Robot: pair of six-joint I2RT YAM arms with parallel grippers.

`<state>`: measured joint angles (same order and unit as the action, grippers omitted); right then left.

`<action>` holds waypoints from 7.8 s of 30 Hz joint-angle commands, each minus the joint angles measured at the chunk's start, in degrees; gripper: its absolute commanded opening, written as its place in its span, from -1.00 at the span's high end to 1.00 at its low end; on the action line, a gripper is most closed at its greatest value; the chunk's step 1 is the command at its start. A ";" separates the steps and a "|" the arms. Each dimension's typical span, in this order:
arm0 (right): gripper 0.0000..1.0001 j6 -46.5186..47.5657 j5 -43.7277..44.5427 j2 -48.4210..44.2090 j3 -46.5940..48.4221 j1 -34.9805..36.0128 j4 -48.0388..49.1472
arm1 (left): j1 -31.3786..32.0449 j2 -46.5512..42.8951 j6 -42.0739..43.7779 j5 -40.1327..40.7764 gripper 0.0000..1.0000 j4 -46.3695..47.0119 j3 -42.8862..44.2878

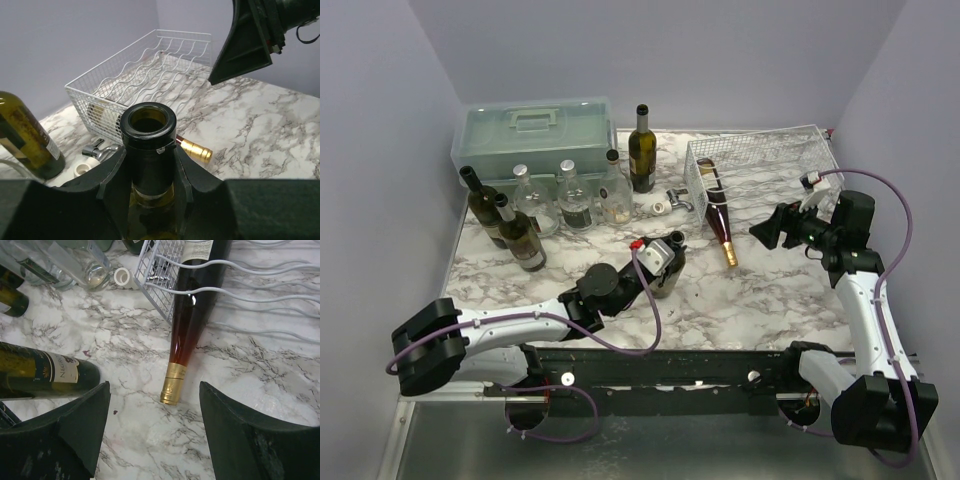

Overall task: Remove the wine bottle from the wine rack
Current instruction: Place the wine bottle at the center of the board, then pick up the wine bottle from the wine rack.

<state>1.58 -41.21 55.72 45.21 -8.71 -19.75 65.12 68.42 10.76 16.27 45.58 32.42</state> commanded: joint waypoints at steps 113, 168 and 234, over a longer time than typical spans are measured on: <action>-0.51 4.39 0.19 2.12 -4.03 -0.34 4.59 | -33.20 -33.44 -28.30 -29.26 -0.97 -54.17 9.11; -0.51 -18.82 31.72 29.40 -7.81 22.99 29.34 | -33.22 -19.40 -15.85 -38.89 -0.97 -49.01 9.26; -0.23 -28.60 26.63 34.82 -20.54 19.84 51.81 | -33.31 -19.29 -13.42 -37.28 -0.97 -49.36 8.75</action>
<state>-28.42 -17.78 88.77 25.54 10.24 32.62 32.21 49.08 -3.33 -21.41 -4.38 41.52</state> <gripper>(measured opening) 0.615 0.987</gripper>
